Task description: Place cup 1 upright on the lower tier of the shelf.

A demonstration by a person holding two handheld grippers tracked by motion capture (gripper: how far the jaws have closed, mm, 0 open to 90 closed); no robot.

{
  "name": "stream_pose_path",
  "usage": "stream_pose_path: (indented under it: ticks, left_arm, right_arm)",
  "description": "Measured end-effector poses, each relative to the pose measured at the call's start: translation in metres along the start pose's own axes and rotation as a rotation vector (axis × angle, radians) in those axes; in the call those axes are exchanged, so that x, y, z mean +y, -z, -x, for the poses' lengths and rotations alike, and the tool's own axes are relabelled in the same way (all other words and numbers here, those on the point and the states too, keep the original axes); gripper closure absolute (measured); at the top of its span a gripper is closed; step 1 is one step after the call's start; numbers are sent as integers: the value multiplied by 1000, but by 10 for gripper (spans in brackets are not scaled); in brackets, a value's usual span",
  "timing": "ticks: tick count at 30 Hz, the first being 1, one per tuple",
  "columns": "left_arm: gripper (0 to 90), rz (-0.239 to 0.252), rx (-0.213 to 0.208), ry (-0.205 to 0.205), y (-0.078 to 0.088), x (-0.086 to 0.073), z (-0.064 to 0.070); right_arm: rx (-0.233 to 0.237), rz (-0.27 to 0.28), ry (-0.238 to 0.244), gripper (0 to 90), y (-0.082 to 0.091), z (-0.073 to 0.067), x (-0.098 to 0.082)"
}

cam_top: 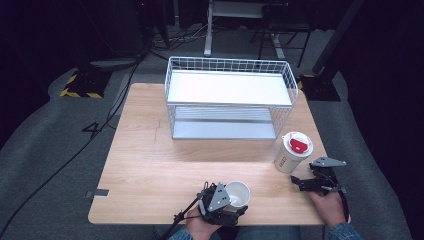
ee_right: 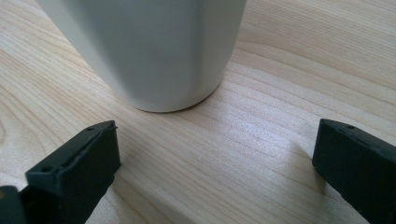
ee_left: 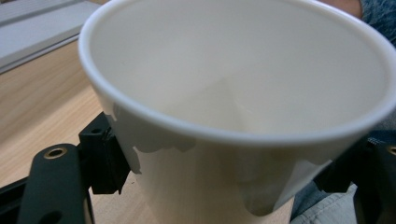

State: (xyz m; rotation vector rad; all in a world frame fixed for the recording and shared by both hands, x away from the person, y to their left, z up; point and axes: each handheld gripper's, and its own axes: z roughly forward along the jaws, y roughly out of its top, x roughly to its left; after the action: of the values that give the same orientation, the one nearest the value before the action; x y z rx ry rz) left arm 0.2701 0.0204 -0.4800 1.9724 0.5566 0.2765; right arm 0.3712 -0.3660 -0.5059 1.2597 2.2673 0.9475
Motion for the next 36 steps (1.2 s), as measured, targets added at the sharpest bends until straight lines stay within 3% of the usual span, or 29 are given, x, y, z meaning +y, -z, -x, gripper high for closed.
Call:
stream_pose_path:
  ticks: [17, 29, 36]
  left_arm:
    - [222, 19, 30, 0, 16, 33, -24]
    - [222, 37, 34, 33, 27, 55, -54]
    - [222, 51, 57, 44, 34, 66, -74]
  right_arm:
    - [-7, -2, 1, 9, 0, 0, 0]
    - [-7, -1, 0, 9, 0, 0, 0]
    - [-7, -1, 0, 9, 0, 0, 0]
